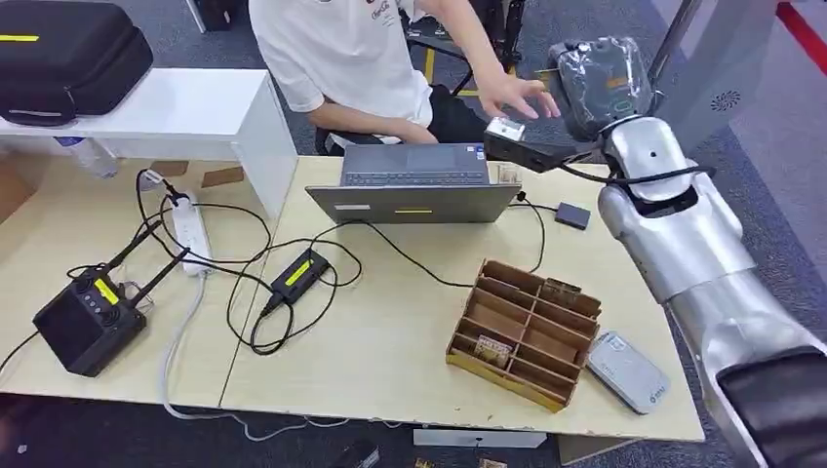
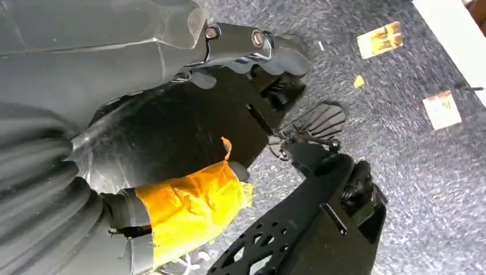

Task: Pass the card to the sensor for recognition and then transmit it.

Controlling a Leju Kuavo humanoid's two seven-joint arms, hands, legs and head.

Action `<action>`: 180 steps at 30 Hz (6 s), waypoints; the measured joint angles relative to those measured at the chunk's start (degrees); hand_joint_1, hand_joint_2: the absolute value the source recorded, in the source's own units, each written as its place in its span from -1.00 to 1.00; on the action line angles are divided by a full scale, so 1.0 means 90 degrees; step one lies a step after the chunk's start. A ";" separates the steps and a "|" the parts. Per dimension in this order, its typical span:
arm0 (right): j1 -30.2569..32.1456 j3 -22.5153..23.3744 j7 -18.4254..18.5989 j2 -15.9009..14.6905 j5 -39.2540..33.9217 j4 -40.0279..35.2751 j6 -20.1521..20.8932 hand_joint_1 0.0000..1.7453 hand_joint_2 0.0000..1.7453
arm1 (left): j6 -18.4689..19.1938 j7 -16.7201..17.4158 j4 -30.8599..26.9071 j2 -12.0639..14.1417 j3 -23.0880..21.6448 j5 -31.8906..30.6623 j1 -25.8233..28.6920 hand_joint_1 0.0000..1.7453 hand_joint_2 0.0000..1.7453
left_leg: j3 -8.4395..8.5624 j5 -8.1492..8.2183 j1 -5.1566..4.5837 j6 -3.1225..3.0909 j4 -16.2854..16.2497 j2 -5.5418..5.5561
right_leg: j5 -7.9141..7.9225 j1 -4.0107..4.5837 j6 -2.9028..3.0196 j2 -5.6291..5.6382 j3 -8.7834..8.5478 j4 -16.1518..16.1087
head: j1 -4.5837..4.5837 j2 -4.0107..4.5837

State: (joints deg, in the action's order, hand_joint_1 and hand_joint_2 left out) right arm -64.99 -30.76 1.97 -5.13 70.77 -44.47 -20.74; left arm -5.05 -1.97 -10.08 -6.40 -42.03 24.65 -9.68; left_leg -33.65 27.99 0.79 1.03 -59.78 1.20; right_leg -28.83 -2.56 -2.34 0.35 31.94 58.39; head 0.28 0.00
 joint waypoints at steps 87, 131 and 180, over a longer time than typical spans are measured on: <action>0.4838 0.2853 0.1027 -0.6699 -0.2103 0.3222 0.0530 -1.00 1.00 | -0.0377 -0.0369 0.0000 0.0228 -0.0073 0.0996 0.0433 -1.00 1.00 | 0.0012 0.0069 -0.0014 -0.0063 -0.0002 0.0068 | -0.0063 -0.0005 -0.0036 -0.0084 -0.0072 -0.0045 | 0.0020 0.0002; 0.7127 0.5076 0.1528 -0.0612 -0.2137 0.3707 0.0219 -1.00 1.00 | -0.1573 0.0017 0.0000 0.0121 -0.0070 0.1232 0.0408 -1.00 1.00 | 0.0088 0.0072 0.0004 -0.0032 0.0041 0.0020 | -0.0069 0.0009 -0.0019 -0.0034 -0.0111 -0.0073 | 0.0010 0.0002; 0.7137 0.5401 0.1960 0.0383 -0.1788 0.3737 0.1108 -1.00 1.00 | -0.2392 0.0891 0.0010 -0.0080 0.1137 0.2358 0.0611 -1.00 1.00 | 0.0085 0.0074 0.0003 -0.0028 0.0041 0.0013 | -0.0068 0.0007 -0.0018 -0.0024 -0.0105 -0.0072 | 0.0010 0.0002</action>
State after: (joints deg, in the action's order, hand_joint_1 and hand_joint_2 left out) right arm -0.76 17.86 19.61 -1.68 54.69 -10.84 -10.77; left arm -26.58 6.05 -9.99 -7.13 -31.80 45.88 -4.18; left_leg -32.89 28.65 0.82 0.77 -59.41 1.32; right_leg -29.43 -2.50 -2.50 0.14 31.00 57.74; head 0.37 0.02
